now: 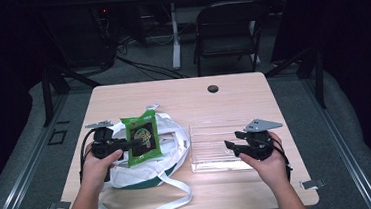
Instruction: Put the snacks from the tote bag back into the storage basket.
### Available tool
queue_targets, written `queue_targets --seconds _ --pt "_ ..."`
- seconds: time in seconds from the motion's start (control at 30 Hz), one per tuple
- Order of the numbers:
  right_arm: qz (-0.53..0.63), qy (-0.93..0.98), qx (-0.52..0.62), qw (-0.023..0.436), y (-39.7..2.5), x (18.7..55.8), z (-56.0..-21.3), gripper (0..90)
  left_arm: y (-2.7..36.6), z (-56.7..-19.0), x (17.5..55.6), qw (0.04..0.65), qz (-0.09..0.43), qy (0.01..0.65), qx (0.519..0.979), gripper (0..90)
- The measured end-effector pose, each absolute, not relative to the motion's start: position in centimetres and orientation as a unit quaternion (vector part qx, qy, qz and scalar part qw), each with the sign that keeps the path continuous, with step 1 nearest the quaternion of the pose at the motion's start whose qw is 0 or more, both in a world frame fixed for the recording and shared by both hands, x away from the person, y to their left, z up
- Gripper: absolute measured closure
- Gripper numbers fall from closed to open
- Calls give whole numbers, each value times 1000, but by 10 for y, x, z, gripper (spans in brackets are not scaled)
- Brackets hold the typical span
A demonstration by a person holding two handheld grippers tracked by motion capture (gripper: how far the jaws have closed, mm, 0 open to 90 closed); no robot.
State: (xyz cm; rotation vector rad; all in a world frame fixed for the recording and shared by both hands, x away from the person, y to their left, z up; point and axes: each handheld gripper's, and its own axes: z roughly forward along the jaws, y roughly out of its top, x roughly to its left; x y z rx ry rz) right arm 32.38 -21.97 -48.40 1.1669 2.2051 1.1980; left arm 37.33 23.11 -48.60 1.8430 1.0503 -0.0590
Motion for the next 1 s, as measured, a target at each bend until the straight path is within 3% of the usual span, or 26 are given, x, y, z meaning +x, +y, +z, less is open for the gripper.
queue_targets --seconds 0.6,1.0 --pt "420 789 392 219 -217 322 -483 455 225 -472 364 524 55 383 759 739" --pt "409 809 365 214 -210 322 -482 500 212 -463 356 536 70 346 767 742"
